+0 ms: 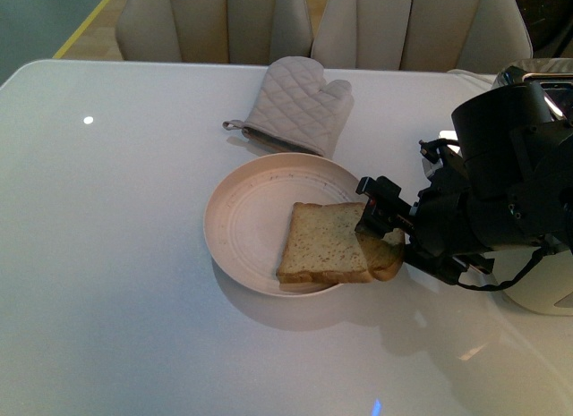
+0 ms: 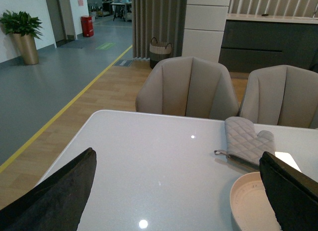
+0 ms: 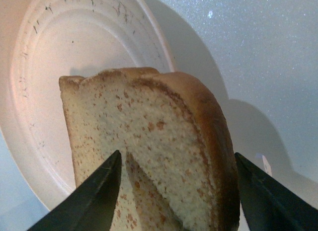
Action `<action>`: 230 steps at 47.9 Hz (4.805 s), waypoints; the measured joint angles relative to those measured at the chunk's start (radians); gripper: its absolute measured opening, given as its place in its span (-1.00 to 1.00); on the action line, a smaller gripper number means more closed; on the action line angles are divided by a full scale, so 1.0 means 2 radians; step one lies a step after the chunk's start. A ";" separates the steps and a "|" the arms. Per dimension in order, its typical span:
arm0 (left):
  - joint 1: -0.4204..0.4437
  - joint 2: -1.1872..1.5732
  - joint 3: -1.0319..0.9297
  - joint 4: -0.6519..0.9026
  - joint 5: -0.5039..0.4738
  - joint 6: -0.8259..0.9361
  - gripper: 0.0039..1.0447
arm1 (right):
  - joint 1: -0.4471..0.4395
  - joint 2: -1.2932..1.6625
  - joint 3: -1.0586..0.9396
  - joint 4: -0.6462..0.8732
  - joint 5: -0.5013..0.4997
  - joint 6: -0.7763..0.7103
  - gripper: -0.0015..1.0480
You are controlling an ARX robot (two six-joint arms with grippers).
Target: Put bread into toaster
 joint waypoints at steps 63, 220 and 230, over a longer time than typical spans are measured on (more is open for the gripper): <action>0.000 0.000 0.000 0.000 0.000 0.000 0.87 | -0.105 -0.409 0.065 -0.203 0.132 -0.381 -0.93; 0.000 0.000 0.000 0.000 0.000 0.000 0.87 | -0.182 -0.796 -0.361 0.033 0.072 -0.350 -0.70; 0.000 0.000 0.000 0.000 0.000 0.000 0.87 | -0.142 -0.850 -0.405 0.026 0.111 -0.348 -0.96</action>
